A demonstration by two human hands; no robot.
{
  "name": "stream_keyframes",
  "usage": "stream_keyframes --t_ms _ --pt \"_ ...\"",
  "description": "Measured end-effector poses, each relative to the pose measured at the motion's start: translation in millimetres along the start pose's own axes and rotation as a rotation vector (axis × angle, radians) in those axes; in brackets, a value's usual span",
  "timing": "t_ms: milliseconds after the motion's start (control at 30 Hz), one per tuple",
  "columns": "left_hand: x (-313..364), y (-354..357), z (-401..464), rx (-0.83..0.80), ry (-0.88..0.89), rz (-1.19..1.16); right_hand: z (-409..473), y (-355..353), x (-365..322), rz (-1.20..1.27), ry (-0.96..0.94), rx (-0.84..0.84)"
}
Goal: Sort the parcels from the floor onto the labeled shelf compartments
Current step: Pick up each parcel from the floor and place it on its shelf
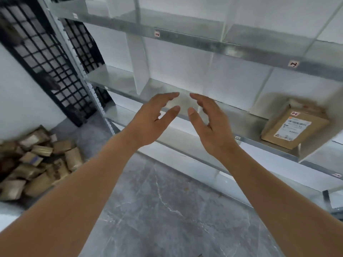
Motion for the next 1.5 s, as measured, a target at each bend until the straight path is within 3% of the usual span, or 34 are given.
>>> stream_keyframes --t_ms 300,533,733,967,1200,1500 --pt "-109.1 -185.7 -22.2 0.105 -0.051 0.140 43.6 199.8 -97.3 0.077 -0.074 -0.223" --pt "-255.4 -296.8 -43.9 0.221 -0.275 0.308 62.0 387.0 -121.6 0.159 -0.099 -0.482" --pt "-399.8 -380.0 -50.6 0.286 -0.494 0.403 82.4 569.6 -111.9 0.270 -0.054 -0.682" --pt "-548.9 -447.8 -69.9 0.460 -0.837 0.281 93.0 743.6 -91.3 0.308 0.094 -0.874" --pt "-688.3 -500.2 -60.8 0.462 -0.994 0.196 107.4 899.4 -74.8 0.223 0.182 -0.974" --pt "-915.2 -562.5 -61.3 0.430 -1.137 0.119 83.0 1131.6 -18.5 0.099 0.312 -1.089"
Point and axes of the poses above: each hand's wrist, its own z-axis towards the middle knuckle, its own y-axis out of the palm, x = y × z, the point moved 9 cm from there along z, towards the middle knuckle, and after that the axes turned 7 degrees about x, right-handed, at the moved point
